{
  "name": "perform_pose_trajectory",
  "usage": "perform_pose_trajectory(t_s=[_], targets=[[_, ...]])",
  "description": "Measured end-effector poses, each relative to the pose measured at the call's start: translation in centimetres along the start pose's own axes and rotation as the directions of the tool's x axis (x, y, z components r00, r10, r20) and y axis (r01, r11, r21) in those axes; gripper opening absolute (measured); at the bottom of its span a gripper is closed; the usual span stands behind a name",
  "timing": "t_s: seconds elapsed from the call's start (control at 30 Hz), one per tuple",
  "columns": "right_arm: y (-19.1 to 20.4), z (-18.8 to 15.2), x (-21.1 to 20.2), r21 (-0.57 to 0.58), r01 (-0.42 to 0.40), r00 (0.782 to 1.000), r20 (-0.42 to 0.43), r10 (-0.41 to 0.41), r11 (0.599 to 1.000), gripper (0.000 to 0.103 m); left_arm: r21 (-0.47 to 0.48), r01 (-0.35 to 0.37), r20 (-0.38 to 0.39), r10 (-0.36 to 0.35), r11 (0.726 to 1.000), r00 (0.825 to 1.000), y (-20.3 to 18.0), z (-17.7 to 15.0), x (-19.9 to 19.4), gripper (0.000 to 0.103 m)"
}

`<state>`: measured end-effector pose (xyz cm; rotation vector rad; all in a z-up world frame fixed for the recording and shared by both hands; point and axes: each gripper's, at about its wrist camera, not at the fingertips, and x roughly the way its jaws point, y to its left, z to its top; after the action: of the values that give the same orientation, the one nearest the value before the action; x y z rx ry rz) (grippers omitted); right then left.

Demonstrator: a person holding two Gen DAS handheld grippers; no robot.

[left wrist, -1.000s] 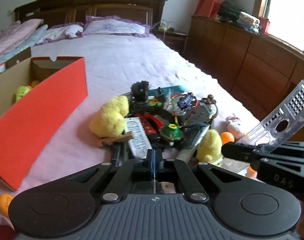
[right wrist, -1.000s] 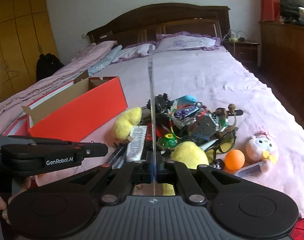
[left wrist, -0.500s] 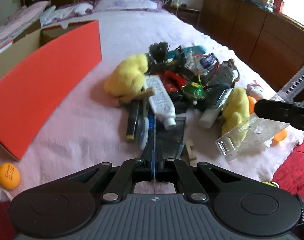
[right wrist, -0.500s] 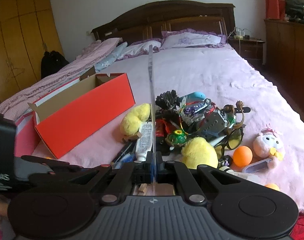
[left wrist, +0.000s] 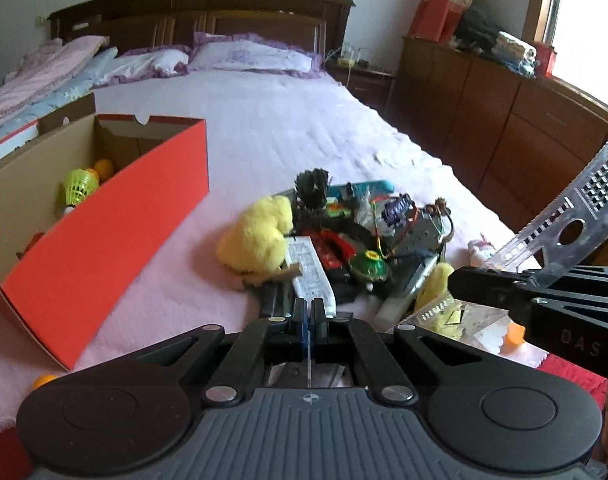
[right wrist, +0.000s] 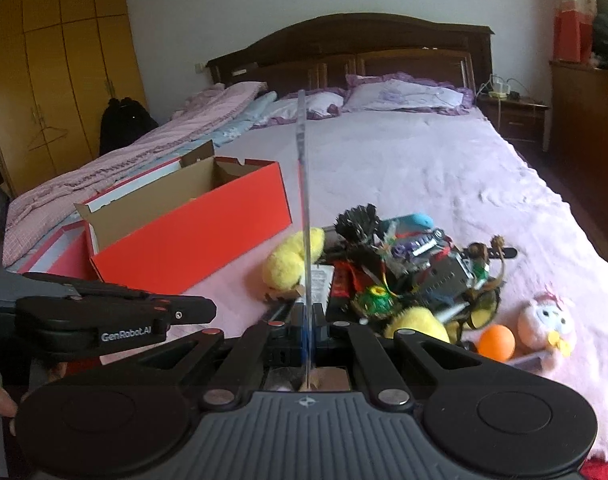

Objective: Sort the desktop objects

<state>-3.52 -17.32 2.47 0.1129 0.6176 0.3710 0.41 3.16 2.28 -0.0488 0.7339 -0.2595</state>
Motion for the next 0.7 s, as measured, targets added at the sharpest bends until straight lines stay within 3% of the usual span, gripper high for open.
perform_pose_trajectory(t_s=[0.23, 0.37, 0.7], targets=[[0.9, 1.6, 1.0, -0.019, -0.038, 0.999, -0.005, 0.038, 0.999, 0.002, -0.057, 0.0, 0.043, 0.002, 0.998, 0.999, 1.9, 1.9, -1.4, 0.003], [1.6, 2.5, 1.6, -0.038, -0.059, 0.998, -0.008, 0.059, 0.998, 0.002, -0.05, -0.047, 0.06, 0.05, 0.998, 0.997, 2.8, 3.4, -2.0, 0.003], [3.6, 4.5, 4.4, -0.083, -0.1, 0.995, -0.035, 0.097, 0.992, 0.002, -0.105, -0.125, -0.016, 0.124, 0.987, 0.992, 4.6, 4.3, 0.1, 0.003]])
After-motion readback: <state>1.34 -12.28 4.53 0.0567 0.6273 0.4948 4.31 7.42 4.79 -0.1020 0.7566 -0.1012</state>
